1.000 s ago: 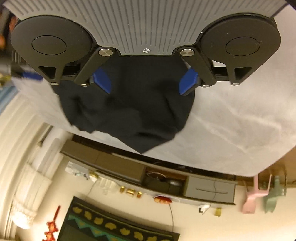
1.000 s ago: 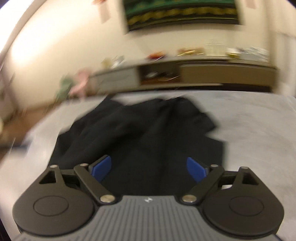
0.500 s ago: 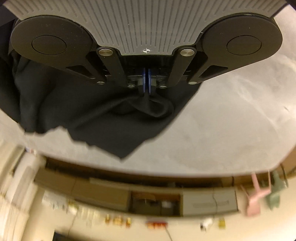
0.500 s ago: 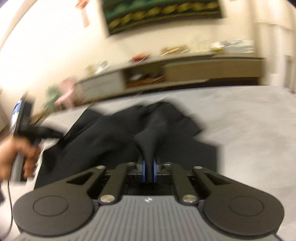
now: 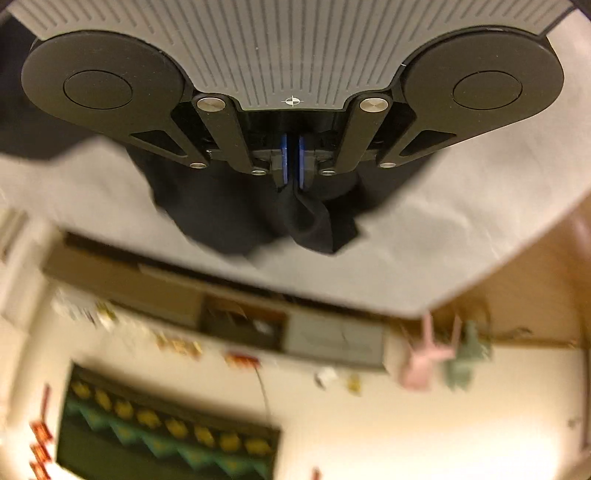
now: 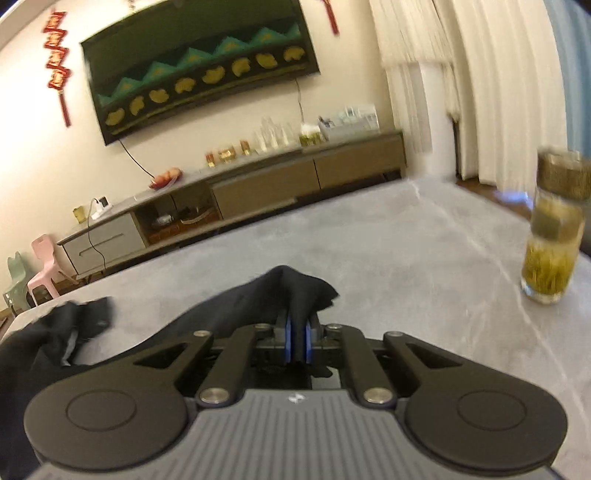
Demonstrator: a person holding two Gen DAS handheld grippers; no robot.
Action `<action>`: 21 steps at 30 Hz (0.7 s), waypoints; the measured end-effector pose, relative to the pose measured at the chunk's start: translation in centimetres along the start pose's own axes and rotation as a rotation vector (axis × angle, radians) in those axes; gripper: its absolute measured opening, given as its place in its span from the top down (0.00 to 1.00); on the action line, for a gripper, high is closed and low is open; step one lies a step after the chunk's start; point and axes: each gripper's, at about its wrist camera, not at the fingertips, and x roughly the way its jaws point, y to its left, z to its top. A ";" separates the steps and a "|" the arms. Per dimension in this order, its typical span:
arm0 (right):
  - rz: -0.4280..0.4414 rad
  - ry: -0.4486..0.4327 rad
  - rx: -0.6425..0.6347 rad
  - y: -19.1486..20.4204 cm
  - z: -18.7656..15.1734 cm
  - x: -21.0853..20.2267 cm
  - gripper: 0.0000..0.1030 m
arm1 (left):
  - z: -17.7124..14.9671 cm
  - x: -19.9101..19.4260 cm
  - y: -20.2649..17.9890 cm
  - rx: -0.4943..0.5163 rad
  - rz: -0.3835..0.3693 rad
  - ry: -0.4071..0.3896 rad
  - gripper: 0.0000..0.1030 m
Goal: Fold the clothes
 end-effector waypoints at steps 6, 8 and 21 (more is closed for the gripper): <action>-0.055 0.036 0.075 -1.8 -0.4 1.0 0.86 | 0.8 -2.9 2.7 -0.094 -0.026 -0.030 0.62; -0.132 0.010 0.077 -2.0 -0.3 1.1 0.72 | 2.1 -3.6 3.6 -0.118 -0.027 -0.058 0.56; 0.158 0.216 -0.335 9.3 -3.9 6.1 0.75 | 6.4 14.6 1.9 0.026 -0.110 0.275 0.49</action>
